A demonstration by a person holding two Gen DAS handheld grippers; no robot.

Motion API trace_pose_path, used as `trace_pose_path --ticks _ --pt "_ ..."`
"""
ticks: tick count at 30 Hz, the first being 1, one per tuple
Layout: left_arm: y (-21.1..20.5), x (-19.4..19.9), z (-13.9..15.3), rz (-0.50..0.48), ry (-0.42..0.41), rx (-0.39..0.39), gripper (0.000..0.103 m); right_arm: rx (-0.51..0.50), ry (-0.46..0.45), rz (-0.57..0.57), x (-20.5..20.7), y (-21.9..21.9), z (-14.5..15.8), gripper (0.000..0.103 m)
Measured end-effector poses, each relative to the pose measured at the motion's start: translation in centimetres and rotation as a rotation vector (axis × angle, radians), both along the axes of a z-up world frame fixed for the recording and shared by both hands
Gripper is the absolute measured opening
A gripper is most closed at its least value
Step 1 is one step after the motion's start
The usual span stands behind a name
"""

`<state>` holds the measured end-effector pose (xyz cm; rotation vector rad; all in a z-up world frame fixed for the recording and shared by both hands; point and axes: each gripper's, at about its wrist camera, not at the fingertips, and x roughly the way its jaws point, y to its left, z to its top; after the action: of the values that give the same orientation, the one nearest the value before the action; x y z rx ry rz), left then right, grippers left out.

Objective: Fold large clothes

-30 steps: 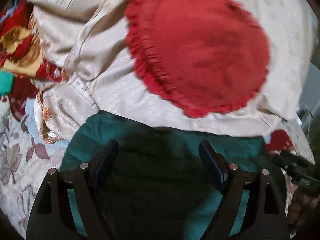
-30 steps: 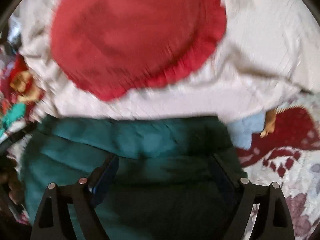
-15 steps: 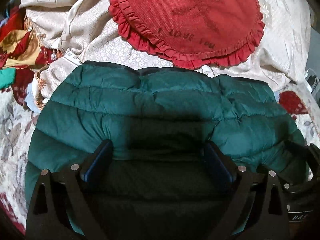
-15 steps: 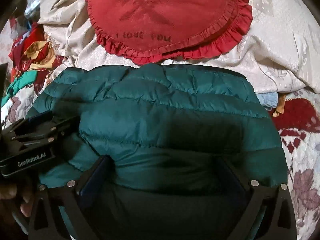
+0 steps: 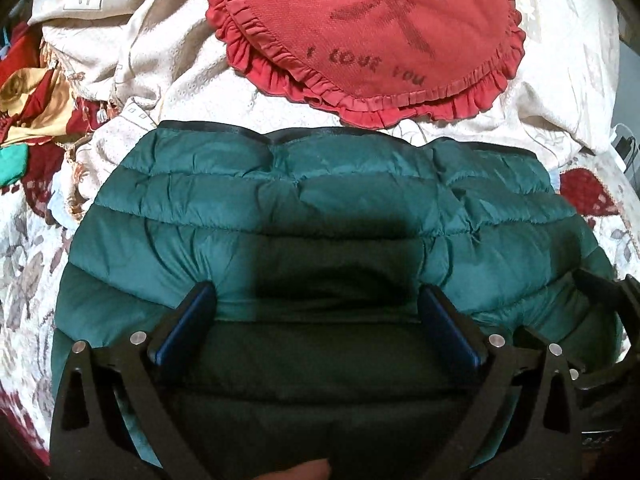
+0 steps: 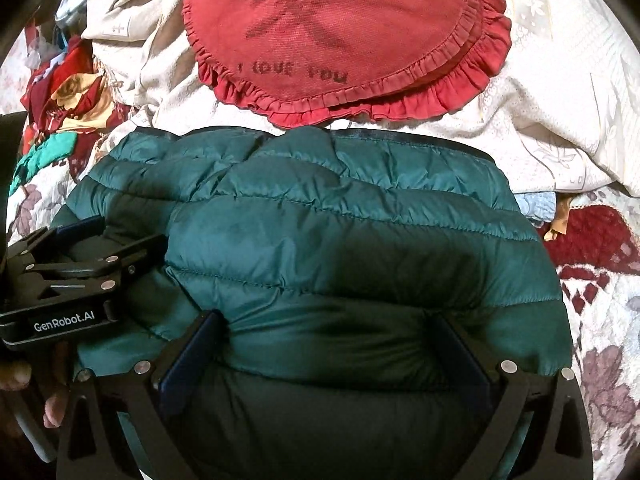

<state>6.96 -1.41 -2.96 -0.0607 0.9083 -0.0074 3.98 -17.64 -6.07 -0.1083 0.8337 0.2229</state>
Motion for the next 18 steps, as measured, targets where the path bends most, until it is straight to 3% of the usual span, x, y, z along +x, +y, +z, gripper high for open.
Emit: trace_pose_path --ticks 3,6,8,10,13,15,18 --pt "0.3 -0.1 0.6 -0.003 0.014 -0.012 0.102 0.005 0.001 0.0 0.0 0.0 0.1 0.103" --pt "2.3 -0.5 2.6 0.008 -0.018 -0.08 0.102 0.007 0.001 0.006 0.0 -0.1 0.4 0.103" --pt "5.2 -0.7 4.2 0.046 -0.062 -0.116 0.102 0.018 -0.007 0.02 0.0 -0.5 1.4 0.103" --pt "8.7 -0.5 4.4 0.101 -0.061 -0.139 0.102 0.032 -0.086 -0.004 -0.3 -1.7 3.0 0.103" --pt "14.6 0.3 2.1 0.172 0.026 -0.226 0.102 0.045 -0.151 -0.068 0.2 -4.6 4.5 0.103" --pt "17.9 1.1 -0.6 0.193 0.113 -0.312 0.102 0.076 -0.124 -0.114 1.7 -7.0 4.5 0.103" --pt "20.1 2.3 -4.5 0.102 0.188 -0.495 0.102 0.153 -0.019 -0.163 4.2 -10.2 3.4 0.103"
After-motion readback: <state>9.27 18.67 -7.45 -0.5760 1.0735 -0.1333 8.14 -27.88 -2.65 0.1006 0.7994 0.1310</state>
